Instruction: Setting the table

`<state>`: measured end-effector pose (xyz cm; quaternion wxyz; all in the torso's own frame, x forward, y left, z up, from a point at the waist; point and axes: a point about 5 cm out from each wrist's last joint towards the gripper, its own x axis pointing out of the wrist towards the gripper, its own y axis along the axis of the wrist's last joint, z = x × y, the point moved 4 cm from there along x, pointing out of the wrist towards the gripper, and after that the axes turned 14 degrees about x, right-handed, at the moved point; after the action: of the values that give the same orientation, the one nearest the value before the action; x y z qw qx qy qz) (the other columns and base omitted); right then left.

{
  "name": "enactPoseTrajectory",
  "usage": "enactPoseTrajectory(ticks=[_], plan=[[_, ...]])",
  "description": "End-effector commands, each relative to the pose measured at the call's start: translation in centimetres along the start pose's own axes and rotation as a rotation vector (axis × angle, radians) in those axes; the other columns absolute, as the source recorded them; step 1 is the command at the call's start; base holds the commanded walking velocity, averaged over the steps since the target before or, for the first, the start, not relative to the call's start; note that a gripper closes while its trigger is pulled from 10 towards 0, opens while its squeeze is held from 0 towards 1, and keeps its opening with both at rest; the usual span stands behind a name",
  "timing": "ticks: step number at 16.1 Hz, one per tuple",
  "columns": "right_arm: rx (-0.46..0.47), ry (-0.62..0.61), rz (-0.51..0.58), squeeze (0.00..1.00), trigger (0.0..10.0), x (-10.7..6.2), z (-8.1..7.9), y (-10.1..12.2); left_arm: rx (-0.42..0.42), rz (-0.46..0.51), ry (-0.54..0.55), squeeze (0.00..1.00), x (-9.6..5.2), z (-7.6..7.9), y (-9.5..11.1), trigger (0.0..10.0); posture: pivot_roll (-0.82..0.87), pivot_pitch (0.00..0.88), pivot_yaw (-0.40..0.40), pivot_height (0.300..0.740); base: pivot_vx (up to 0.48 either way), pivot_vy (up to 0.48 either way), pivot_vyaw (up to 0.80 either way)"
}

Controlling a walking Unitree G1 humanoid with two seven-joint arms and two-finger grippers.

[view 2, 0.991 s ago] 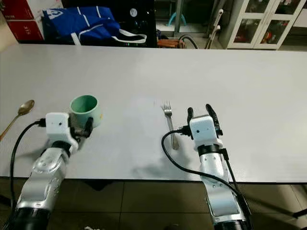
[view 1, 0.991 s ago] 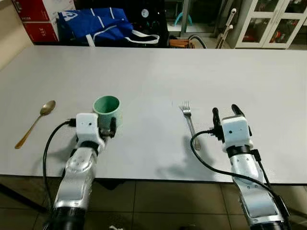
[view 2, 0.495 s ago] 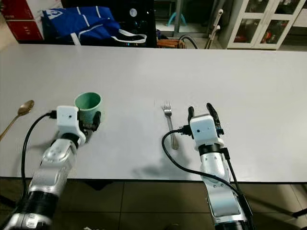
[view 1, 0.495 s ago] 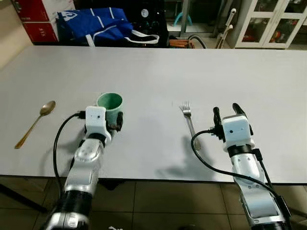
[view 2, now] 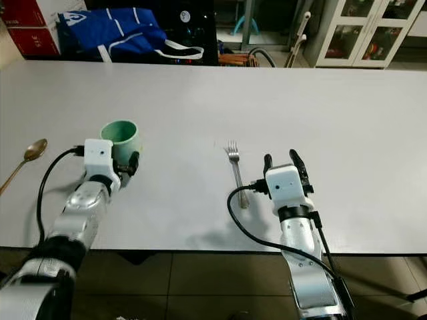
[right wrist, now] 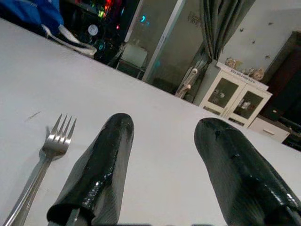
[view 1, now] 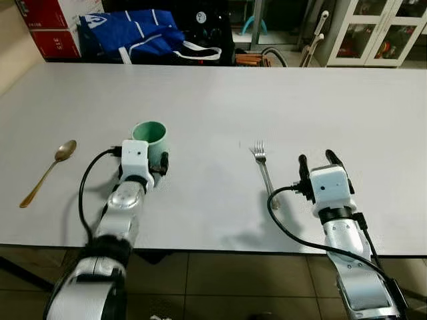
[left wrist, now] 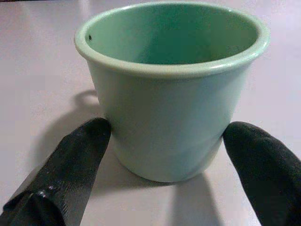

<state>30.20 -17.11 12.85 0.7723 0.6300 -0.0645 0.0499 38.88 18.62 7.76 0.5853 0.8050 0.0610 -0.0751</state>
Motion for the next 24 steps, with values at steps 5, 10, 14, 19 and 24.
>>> enactPoseTrajectory(ticks=[5,10,14,19,24], plan=[[-0.027,-0.035,-0.006,0.0,10.0,-0.8,1.2,0.3,0.015,-0.037,0.006,0.0,1.1,0.0,0.3,10.0,-0.26,0.055,0.058,0.74,0.0,0.0,0.0],[-0.022,-0.038,-0.005,0.0,10.0,-1.2,1.4,0.5,0.023,-0.001,0.069,0.0,2.1,-2.0,2.7,10.0,-0.28,0.051,0.068,0.74,0.0,0.0,0.0],[-0.017,-0.029,-0.012,0.0,10.0,-1.0,1.1,0.4,0.03,0.054,0.034,0.0,2.0,-1.1,3.2,10.0,-0.25,0.034,0.063,0.74,0.0,0.0,0.0],[-0.014,-0.015,-0.011,0.0,10.0,-0.7,0.6,0.3,0.018,0.036,0.084,0.0,2.4,-3.0,3.9,10.0,-0.25,0.019,0.067,0.74,0.0,0.0,0.0],[-0.018,-0.01,-0.007,0.0,10.0,-0.6,0.6,0.4,0.003,0.051,0.106,0.0,2.6,-3.8,4.7,10.0,-0.25,0.01,0.06,0.74,0.0,0.0,0.0]])
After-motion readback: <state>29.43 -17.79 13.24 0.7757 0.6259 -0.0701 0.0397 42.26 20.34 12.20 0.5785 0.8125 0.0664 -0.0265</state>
